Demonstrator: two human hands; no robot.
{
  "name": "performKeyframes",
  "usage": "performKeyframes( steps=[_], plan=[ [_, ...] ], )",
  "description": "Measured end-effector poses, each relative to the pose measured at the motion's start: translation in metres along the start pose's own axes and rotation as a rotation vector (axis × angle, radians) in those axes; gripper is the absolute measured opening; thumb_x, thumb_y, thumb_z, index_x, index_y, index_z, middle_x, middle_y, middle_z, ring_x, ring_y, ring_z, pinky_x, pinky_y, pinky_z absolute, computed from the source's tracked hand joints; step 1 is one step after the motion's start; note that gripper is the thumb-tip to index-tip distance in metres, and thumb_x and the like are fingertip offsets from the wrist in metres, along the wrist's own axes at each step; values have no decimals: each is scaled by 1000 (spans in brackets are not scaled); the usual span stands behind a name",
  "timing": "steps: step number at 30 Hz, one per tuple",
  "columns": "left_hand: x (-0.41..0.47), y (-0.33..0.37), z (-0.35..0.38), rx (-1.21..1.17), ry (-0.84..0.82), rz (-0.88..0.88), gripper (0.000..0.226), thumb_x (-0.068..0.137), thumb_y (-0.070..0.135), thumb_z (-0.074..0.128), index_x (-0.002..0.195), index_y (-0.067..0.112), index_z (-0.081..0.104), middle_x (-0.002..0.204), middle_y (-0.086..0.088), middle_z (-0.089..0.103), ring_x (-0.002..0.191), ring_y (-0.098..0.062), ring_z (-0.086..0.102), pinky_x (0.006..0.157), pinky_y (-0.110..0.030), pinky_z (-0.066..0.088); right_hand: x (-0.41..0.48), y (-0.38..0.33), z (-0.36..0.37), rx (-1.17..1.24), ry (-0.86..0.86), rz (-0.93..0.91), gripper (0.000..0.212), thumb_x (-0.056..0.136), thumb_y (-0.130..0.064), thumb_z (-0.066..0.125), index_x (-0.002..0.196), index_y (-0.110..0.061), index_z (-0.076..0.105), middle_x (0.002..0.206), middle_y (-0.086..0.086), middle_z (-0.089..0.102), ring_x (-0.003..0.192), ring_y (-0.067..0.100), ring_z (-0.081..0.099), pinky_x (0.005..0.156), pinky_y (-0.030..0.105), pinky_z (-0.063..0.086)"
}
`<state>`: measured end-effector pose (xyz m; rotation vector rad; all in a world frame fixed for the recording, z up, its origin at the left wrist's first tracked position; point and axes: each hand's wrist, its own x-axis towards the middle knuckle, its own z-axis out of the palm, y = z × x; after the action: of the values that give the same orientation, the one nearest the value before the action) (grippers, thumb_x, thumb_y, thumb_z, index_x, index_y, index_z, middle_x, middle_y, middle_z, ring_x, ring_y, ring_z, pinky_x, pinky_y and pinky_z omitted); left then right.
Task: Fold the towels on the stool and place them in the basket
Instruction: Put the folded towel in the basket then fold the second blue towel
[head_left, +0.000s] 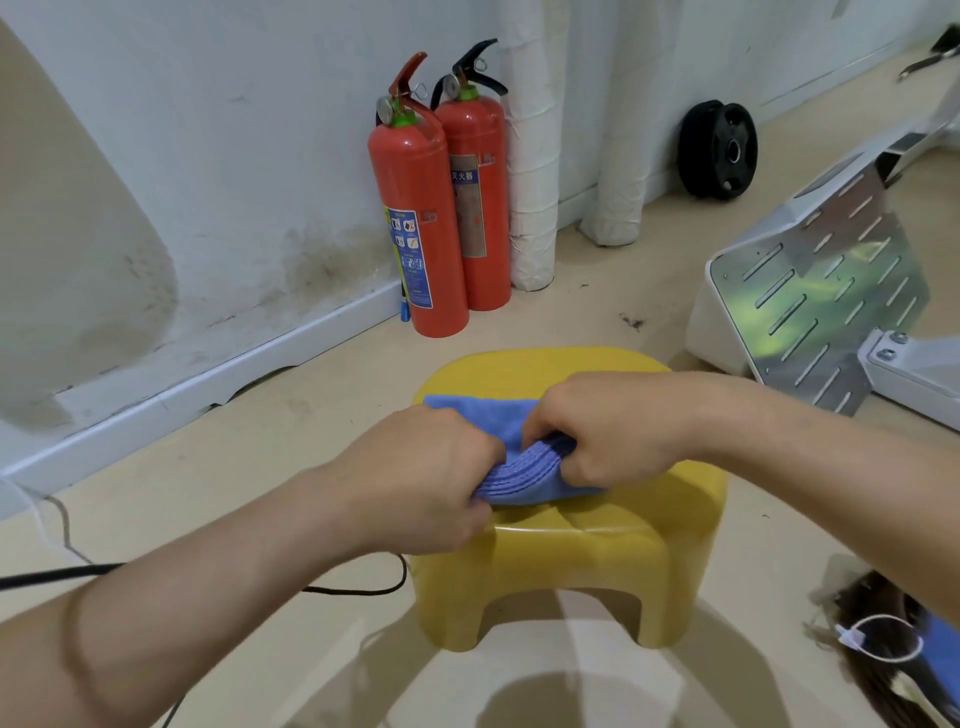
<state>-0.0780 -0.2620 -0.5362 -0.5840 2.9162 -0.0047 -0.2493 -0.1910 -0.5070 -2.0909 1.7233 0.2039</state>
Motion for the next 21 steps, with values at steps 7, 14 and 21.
performKeyframes(
  steps=[7, 14, 21],
  plan=[
    [4, -29, -24, -692, -200, -333, 29, 58, 34, 52, 77, 16, 63, 65, 7, 56, 59, -7, 49, 58, -26, 41, 0, 27, 6, 669, 0, 132, 16, 88, -12, 53, 98, -23, 59, 91, -5, 59, 81, 12, 54, 74, 28, 45],
    [17, -47, 4, -1147, -30, -526, 22, 90, 32, 62, 96, 12, 69, 92, -2, 74, 83, -17, 71, 80, -33, 58, 9, 49, 25, 968, 148, 270, 12, 92, -17, 61, 104, -15, 59, 99, 7, 64, 85, 18, 61, 86, 41, 54],
    [27, -33, 25, -738, 286, -630, 24, 79, 42, 62, 84, 19, 66, 73, 1, 68, 70, -14, 62, 67, -34, 49, 25, 44, 22, 709, 212, 384, 26, 84, -24, 70, 107, -19, 60, 90, 4, 61, 77, 21, 63, 71, 34, 59]
  ],
)
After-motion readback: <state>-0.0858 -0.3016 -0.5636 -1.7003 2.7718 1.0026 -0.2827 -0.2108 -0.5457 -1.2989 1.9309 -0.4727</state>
